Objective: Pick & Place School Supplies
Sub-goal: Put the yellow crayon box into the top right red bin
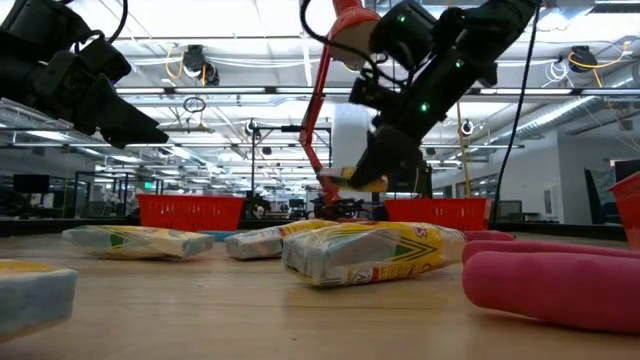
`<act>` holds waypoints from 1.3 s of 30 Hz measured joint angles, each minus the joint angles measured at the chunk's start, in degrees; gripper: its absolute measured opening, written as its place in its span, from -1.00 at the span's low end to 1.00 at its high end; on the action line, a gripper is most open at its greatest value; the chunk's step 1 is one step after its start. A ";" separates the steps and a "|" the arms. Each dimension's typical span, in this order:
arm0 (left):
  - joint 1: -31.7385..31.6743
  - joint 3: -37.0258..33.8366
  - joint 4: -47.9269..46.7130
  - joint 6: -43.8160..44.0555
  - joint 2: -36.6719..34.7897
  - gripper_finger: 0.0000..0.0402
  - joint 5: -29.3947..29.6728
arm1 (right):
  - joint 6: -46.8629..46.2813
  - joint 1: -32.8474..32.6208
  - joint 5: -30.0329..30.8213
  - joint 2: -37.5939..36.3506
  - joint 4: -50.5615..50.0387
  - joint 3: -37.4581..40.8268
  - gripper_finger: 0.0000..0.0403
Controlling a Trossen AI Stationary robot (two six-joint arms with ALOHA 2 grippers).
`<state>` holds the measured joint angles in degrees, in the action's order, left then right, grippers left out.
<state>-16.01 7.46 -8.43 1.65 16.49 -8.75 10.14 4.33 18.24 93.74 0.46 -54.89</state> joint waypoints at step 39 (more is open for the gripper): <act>0.00 0.00 -0.48 0.15 0.01 0.13 -0.10 | -5.74 15.99 -0.47 -8.50 -32.08 0.66 -0.55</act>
<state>-16.01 7.46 -8.91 1.80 16.51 -8.85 4.40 20.32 17.77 85.23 -31.62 -54.24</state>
